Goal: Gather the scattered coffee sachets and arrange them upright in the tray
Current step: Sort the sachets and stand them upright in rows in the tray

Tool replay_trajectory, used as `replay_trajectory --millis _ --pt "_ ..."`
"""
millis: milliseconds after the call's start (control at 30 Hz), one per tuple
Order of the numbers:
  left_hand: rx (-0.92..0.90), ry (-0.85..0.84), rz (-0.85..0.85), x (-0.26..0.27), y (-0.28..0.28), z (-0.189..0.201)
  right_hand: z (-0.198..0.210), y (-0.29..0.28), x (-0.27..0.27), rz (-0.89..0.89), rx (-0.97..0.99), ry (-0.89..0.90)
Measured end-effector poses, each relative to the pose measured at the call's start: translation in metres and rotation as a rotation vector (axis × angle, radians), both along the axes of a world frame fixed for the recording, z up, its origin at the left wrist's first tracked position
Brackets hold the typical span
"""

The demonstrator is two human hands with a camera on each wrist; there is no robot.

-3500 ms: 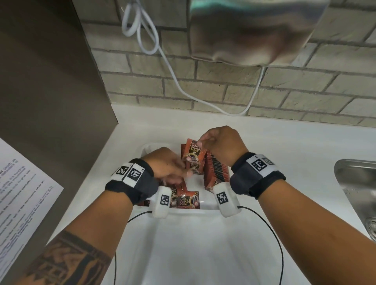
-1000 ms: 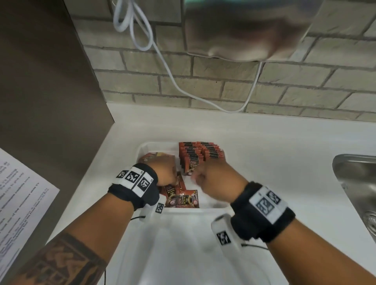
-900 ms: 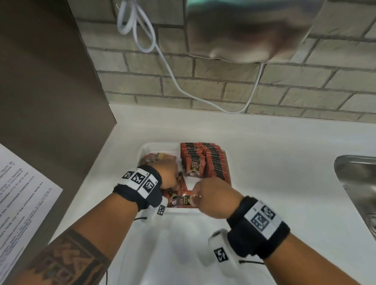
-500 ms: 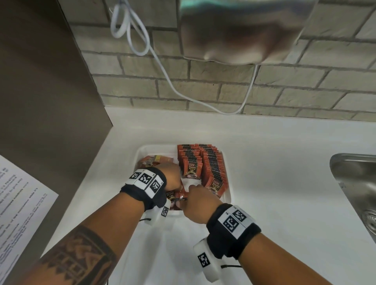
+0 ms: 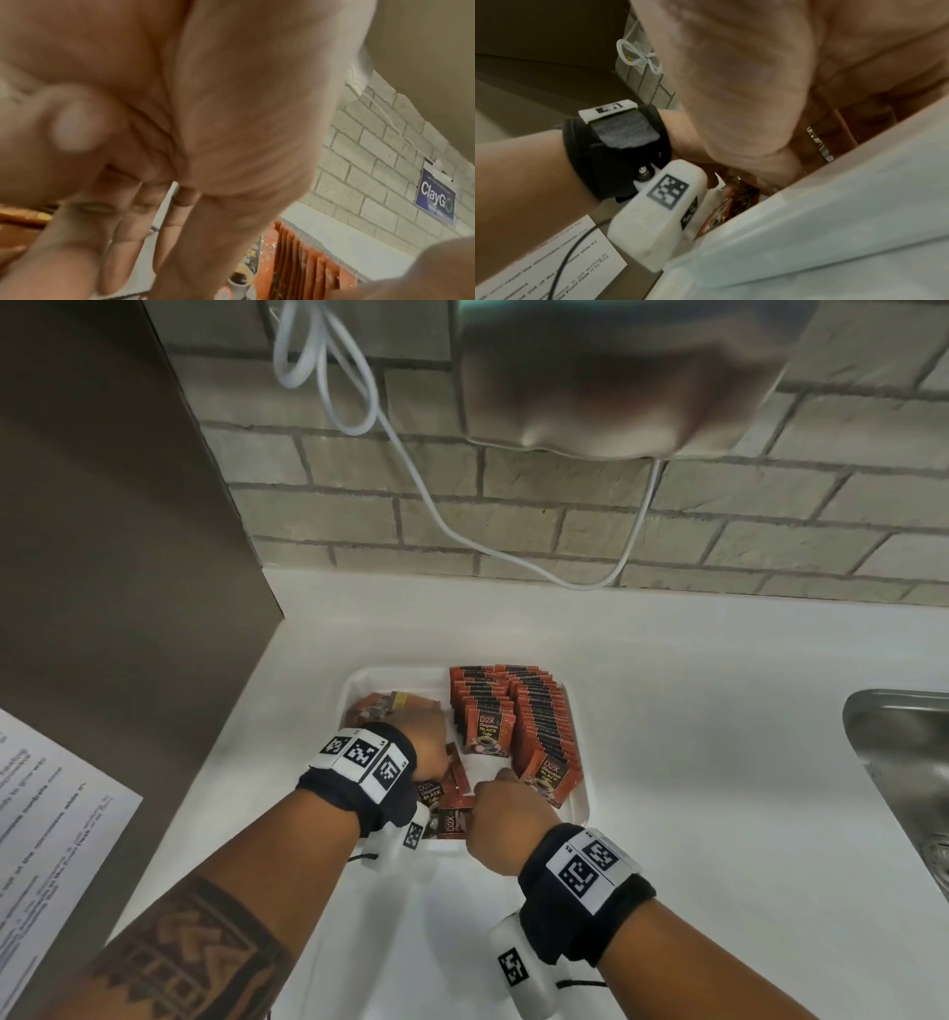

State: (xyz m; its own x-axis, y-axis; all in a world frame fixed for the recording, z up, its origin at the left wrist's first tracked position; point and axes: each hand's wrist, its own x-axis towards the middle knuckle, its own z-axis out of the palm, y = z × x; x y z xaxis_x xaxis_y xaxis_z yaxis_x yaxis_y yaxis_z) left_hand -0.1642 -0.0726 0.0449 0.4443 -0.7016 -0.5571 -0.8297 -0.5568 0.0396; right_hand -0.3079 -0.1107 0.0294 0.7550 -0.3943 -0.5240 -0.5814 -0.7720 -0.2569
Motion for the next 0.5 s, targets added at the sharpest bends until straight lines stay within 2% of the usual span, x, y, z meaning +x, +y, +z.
replay_trajectory --millis 333,500 --pt "0.091 0.132 0.027 0.0 0.003 -0.01 -0.012 -0.005 0.002 -0.014 0.057 -0.113" --pt "0.075 0.181 0.069 0.001 0.004 -0.011 -0.014 -0.007 0.0 -0.075 0.058 -0.158"
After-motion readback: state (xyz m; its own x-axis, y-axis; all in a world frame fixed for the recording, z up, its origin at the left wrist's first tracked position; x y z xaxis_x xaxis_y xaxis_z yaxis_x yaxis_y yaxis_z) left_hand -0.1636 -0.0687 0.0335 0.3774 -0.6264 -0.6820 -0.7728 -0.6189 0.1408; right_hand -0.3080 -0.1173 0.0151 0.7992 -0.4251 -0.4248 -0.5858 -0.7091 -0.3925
